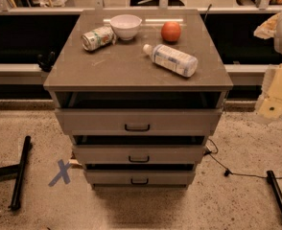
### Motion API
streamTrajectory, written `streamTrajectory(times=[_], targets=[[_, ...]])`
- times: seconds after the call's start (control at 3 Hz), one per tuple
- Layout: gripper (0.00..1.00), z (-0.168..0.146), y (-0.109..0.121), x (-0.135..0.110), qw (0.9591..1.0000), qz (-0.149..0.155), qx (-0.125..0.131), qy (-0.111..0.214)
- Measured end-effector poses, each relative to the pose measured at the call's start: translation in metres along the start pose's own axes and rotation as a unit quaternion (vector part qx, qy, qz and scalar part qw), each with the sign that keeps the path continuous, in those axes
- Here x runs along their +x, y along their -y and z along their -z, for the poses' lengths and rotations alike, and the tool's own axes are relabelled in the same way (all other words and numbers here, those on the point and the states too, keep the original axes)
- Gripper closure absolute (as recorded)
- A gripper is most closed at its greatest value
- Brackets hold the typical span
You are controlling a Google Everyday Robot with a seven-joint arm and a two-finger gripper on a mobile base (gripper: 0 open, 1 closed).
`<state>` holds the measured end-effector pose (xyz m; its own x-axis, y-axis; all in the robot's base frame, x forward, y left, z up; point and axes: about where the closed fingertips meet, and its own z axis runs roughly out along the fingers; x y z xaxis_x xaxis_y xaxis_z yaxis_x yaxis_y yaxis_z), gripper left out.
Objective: Open bottom drawer
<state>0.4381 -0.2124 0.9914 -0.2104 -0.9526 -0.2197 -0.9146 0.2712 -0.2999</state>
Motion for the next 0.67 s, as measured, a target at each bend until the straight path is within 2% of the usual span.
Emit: streamTrajectory(times=[0.33, 0.67], targets=[[0.0, 0.0, 0.0, 0.0, 1.0, 0.0, 0.0, 0.0], [0.0, -0.03, -0.005, 0.0, 0.9998, 0.004, -0.018, 0.012]])
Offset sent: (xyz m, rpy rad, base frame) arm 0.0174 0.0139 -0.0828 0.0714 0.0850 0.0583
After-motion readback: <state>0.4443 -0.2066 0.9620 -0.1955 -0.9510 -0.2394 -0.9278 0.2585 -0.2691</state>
